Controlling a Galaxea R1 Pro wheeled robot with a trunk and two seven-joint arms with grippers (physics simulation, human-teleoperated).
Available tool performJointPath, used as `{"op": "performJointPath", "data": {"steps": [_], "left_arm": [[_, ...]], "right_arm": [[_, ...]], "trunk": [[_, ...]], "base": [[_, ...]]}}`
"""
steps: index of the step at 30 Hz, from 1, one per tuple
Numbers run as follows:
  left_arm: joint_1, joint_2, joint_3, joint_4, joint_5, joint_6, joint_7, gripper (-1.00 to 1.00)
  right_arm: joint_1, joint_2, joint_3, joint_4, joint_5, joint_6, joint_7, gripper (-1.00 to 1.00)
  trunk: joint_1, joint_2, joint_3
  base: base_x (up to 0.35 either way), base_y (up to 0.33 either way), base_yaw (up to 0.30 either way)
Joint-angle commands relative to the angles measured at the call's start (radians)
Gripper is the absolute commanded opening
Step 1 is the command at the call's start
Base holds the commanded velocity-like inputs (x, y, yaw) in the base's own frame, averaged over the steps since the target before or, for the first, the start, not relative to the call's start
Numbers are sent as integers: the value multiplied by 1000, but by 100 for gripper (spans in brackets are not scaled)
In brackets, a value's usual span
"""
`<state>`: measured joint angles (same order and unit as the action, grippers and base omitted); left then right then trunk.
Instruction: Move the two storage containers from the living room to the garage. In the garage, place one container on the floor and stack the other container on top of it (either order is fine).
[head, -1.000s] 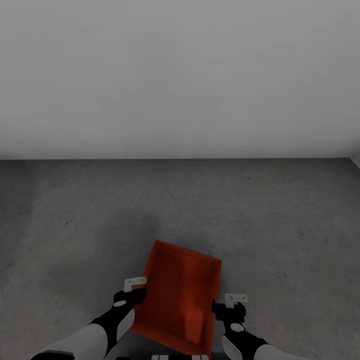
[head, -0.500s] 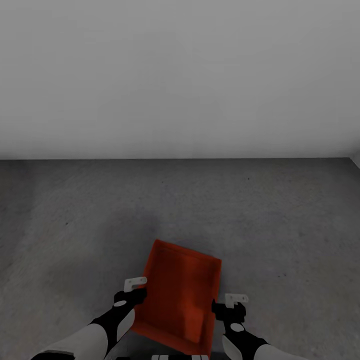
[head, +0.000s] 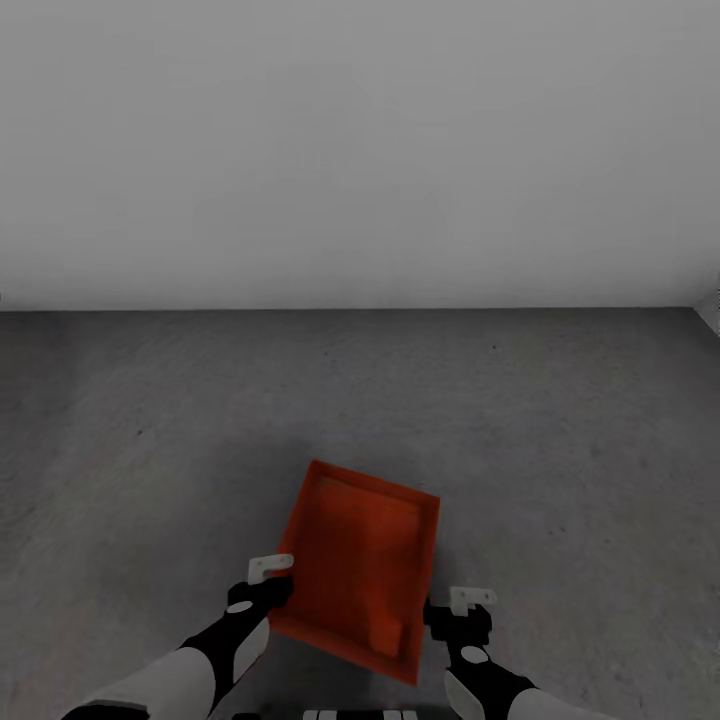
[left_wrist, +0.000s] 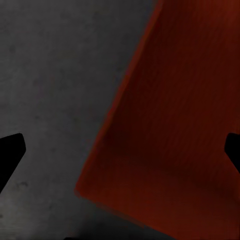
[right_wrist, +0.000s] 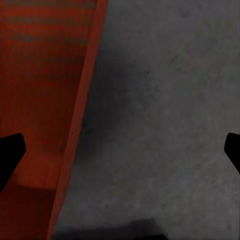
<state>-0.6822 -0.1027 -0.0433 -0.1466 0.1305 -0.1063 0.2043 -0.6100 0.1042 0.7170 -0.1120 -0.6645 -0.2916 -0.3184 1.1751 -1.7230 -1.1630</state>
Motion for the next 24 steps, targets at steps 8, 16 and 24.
{"op": "performJointPath", "data": {"steps": [8, 16, 24], "left_arm": [[0, 0, -4, 1, 11, -4, 3, 100], [0, 0, -4, 1, 11, -5, 3, 100], [0, 0, -4, 1, 11, -4, 3, 100]], "right_arm": [[0, 0, 9, 1, -9, -3, -2, 100], [0, 0, 9, 1, -9, -2, 1, 100], [0, 0, 9, 1, -9, -1, 1, 100]], "trunk": [[0, 0, 0], [0, 0, 0], [0, 0, 0]], "base": [[-188, 0, 0], [-188, 0, 0], [-188, 0, 0]]}}
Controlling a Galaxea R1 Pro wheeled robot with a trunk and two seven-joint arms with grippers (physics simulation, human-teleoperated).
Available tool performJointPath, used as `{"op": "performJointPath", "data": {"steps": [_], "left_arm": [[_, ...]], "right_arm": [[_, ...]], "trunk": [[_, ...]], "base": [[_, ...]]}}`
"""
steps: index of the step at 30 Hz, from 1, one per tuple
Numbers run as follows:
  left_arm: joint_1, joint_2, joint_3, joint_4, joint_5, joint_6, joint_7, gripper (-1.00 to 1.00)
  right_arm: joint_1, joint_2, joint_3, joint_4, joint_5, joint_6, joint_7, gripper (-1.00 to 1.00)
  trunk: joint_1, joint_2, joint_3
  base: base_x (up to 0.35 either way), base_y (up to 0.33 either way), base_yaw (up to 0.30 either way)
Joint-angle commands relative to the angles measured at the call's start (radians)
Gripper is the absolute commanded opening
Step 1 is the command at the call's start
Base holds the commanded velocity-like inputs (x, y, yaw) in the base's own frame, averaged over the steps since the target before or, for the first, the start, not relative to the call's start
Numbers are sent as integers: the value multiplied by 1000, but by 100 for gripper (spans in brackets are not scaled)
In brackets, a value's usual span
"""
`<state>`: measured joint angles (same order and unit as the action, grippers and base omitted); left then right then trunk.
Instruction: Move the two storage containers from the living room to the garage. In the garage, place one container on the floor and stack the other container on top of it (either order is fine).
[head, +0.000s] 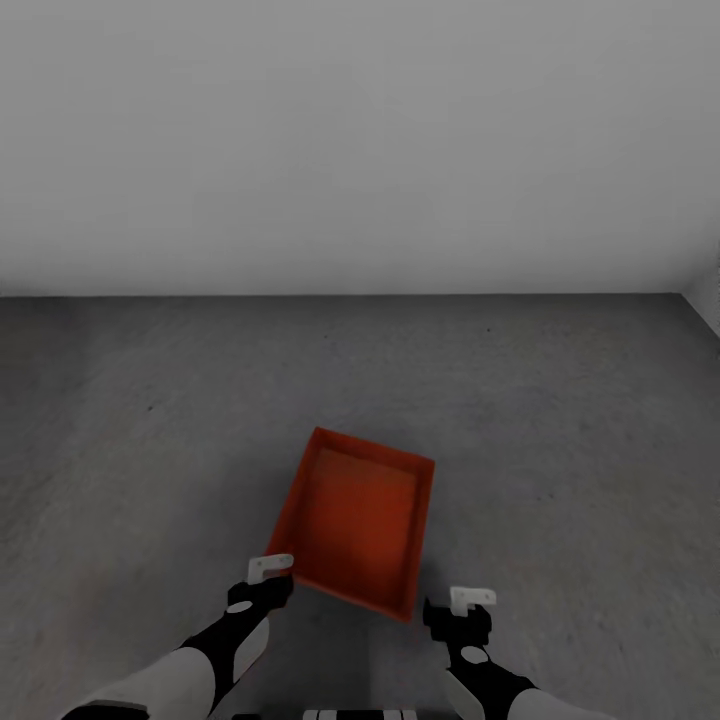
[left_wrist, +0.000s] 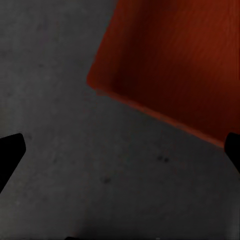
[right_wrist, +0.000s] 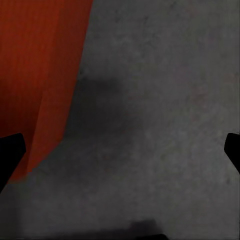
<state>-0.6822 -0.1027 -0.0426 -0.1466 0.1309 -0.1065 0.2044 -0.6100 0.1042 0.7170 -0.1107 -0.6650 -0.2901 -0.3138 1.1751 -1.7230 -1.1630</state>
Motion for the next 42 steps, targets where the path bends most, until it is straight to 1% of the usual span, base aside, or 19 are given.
{"op": "performJointPath", "data": {"steps": [1, 13, 26, 42], "left_arm": [[0, 0, -5, 1, 10, -4, 3, 100], [0, 0, -5, 1, 10, -5, 3, 100], [0, 0, -5, 1, 10, -5, 3, 100], [0, 1, -5, 1, 10, -4, 3, 100]], "right_arm": [[0, 0, 9, 0, -8, -3, -4, 100], [0, 0, 9, 0, -8, -4, -4, 100], [0, 0, 9, 0, -8, -4, -4, 100], [0, 0, 9, 0, -8, -4, -4, 100]], "trunk": [[0, 0, 0], [0, 0, 0], [0, 0, 0], [-62, 112, 50]], "base": [[-188, 0, 0], [-179, 0, 0], [-18, 0, 0], [0, 0, 0]]}}
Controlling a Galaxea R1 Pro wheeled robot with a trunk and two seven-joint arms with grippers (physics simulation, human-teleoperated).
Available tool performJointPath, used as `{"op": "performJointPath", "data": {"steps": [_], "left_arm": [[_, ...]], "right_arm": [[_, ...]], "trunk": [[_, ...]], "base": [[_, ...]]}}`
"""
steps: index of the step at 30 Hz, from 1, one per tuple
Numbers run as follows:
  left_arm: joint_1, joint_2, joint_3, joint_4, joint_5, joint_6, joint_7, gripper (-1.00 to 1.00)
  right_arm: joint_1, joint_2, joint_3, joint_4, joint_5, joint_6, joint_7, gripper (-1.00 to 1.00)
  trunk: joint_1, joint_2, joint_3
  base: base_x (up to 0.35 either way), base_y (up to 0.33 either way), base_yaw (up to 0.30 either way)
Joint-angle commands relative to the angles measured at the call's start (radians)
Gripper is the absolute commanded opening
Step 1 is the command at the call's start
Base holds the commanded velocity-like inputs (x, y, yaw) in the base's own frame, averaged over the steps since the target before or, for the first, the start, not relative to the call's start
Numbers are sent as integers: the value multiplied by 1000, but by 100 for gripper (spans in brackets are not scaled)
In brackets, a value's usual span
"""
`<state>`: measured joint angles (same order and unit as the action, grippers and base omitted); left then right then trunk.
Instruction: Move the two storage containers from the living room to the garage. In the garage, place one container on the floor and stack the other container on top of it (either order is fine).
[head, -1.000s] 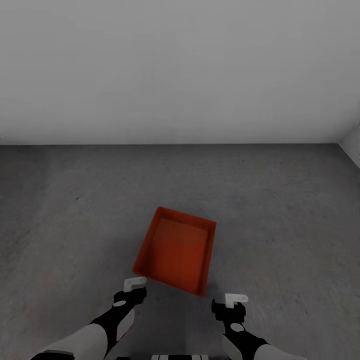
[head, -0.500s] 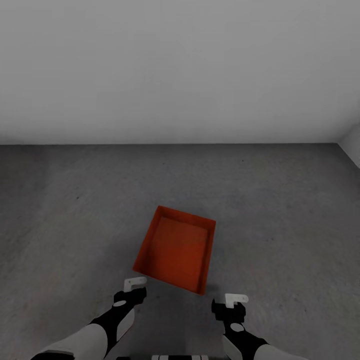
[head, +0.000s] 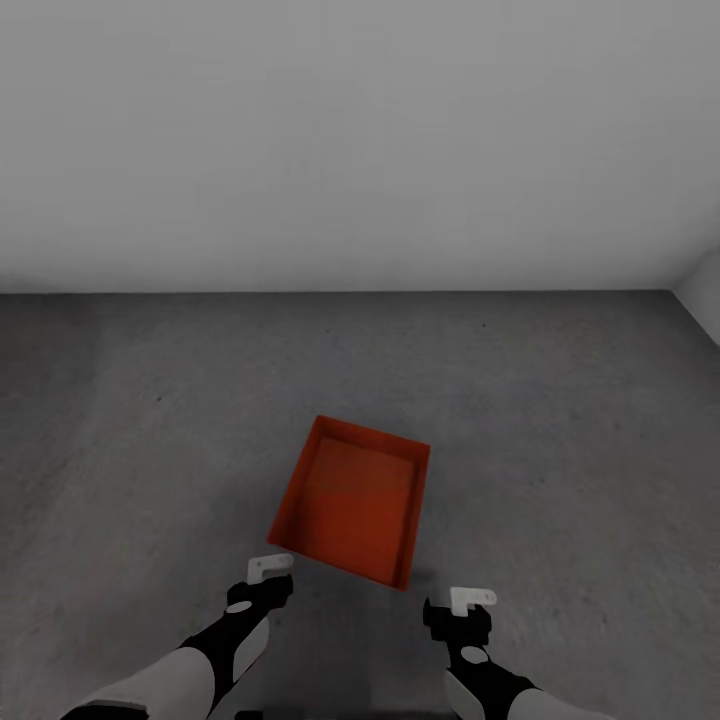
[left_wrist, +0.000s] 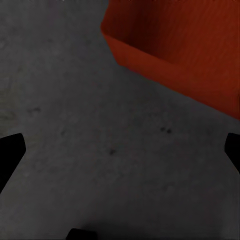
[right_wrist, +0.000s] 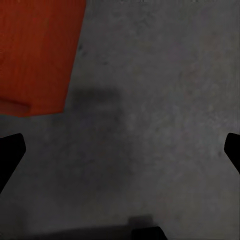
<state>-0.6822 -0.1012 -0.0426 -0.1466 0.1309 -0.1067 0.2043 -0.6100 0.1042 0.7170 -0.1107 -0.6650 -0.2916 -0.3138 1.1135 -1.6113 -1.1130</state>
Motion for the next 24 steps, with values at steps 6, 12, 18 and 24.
{"op": "performJointPath", "data": {"steps": [6, 12, 18, 24], "left_arm": [[0, 0, -5, 2, 10, -4, 3, 100], [0, 2, -5, 2, 10, -2, 1, 100], [0, 2, -6, 4, 10, 1, 1, 100], [0, 2, -8, 6, 9, 4, 0, 100]], "right_arm": [[0, 0, 9, 0, -8, -4, -3, 100], [0, 0, 9, 9, -7, -13, -2, 100], [0, -1, 10, 28, 2, -21, -3, 100], [0, -10, 19, 32, 8, -33, -3, 100]], "trunk": [[-23, 42, 18], [-46, 84, 37], [-69, 126, 56], [-92, 168, 75]], "base": [[0, 0, 0], [0, 0, 0], [0, 0, 0], [0, 0, 0]]}}
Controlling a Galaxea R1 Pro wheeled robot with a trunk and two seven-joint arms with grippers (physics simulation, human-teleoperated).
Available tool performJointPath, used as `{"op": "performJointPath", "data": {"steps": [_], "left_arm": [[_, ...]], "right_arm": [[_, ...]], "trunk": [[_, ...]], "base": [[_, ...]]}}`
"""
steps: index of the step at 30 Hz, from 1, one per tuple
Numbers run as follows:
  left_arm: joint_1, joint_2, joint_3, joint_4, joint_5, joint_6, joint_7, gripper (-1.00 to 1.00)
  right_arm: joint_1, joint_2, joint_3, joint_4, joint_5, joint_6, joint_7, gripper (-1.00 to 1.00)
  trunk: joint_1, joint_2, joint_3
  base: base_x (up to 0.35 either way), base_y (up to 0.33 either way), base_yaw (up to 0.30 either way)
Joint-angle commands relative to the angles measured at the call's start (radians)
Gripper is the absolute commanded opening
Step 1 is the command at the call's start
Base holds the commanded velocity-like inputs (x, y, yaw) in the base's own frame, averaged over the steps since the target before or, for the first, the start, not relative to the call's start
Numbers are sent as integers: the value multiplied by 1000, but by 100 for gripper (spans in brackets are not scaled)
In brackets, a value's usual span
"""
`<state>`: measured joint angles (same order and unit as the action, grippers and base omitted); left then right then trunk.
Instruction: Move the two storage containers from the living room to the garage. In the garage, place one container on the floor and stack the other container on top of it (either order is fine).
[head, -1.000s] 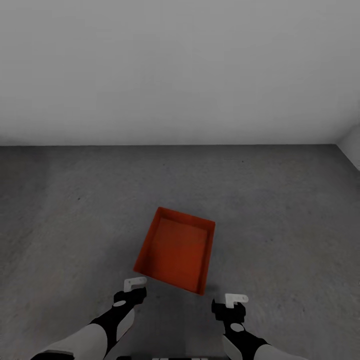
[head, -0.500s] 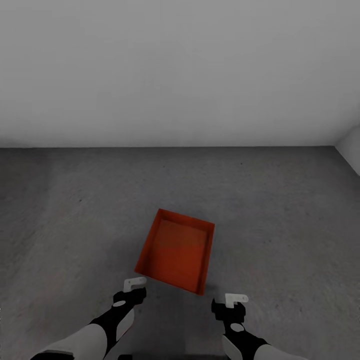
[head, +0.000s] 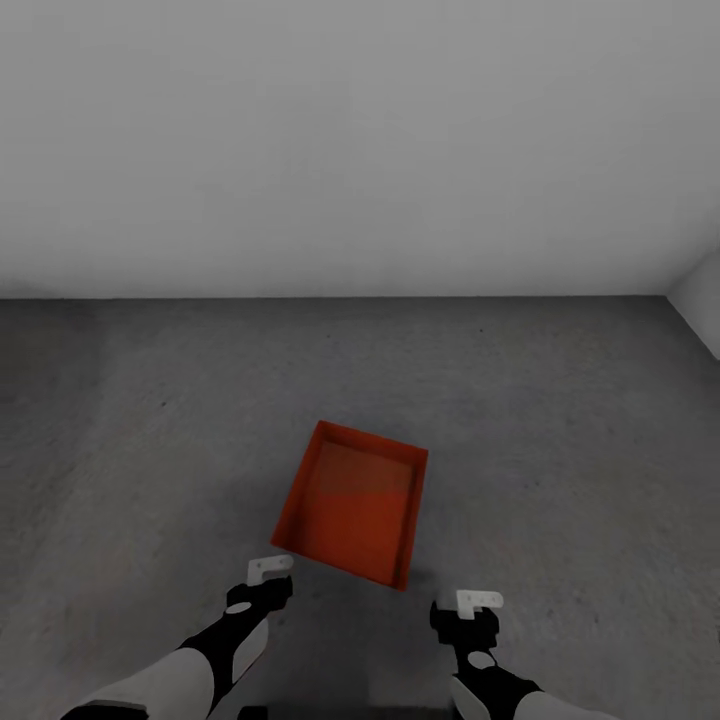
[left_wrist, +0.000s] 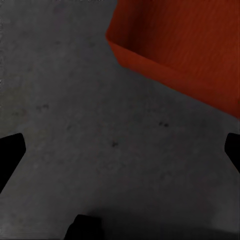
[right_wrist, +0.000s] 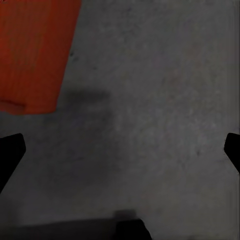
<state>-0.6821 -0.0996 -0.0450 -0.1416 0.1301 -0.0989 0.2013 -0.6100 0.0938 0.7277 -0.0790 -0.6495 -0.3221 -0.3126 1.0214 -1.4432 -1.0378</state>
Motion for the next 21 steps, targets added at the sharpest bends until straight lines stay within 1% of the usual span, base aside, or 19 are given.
{"op": "performJointPath", "data": {"steps": [1, 13, 21], "left_arm": [[0, 0, -5, 1, 11, -4, 3, 100], [0, 1, -8, 15, 15, -4, 4, 100], [0, 3, -10, 22, 17, -4, 4, 100]], "right_arm": [[0, -1, 9, 0, -8, -3, -4, 100], [0, -2, 13, 1, -8, -4, -3, 100], [0, 10, 13, 24, -9, -3, -3, 100]], "trunk": [[-4, 7, 3], [-50, 91, 40], [-81, 147, 65]], "base": [[0, 0, 0], [0, 0, 0], [0, 0, 0]]}}
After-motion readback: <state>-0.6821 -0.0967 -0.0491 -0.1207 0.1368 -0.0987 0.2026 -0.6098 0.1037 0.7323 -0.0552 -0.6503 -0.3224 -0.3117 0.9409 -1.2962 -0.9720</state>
